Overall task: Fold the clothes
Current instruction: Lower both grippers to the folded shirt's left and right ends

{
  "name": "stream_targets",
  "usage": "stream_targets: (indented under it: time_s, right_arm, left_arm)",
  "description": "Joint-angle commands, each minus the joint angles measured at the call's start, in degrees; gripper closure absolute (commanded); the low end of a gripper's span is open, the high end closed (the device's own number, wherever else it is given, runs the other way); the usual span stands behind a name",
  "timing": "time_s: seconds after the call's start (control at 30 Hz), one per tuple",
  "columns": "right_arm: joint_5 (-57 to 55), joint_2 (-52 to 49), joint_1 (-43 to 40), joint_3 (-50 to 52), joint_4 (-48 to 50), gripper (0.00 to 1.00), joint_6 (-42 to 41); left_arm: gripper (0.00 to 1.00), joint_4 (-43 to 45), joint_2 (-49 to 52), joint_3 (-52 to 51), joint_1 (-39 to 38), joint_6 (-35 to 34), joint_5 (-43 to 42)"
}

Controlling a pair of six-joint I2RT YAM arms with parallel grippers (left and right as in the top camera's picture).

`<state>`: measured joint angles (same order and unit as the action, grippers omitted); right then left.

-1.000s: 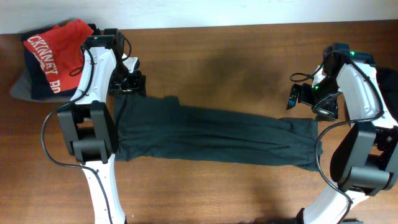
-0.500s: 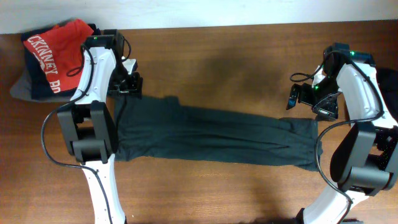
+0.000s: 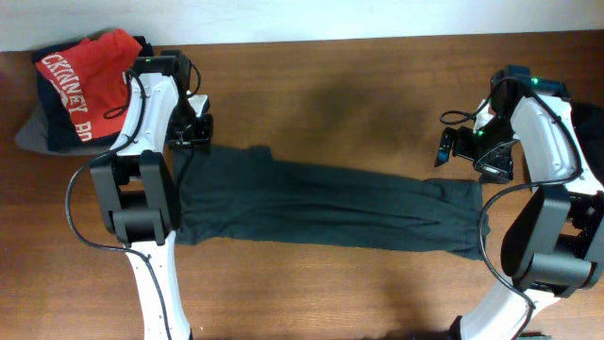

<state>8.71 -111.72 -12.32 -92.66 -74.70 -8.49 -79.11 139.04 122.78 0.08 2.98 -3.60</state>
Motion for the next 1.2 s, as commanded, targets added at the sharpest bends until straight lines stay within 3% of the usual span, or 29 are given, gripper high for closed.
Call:
stream_targets:
  time_s: [0.0, 0.1, 0.2, 1.17]
  right_arm:
    - [0.09, -0.09, 0.31, 0.59, -0.04, 0.01, 0.76]
    - [0.09, -0.09, 0.31, 0.59, -0.04, 0.01, 0.74]
    - [0.09, -0.09, 0.31, 0.59, -0.04, 0.01, 0.74]
    - [6.16, 1.92, 0.31, 0.57, -6.75, 0.01, 0.74]
  left_arm:
    - [0.66, -0.2, 0.68, 0.02, 0.35, 0.04, 0.42]
    - [0.77, -0.07, 0.68, 0.04, 0.35, 0.04, 0.42]
    - [0.99, -0.02, 0.66, 0.04, 0.35, 0.04, 0.42]
    - [0.99, -17.64, -6.32, 4.5, 0.33, 0.04, -0.63]
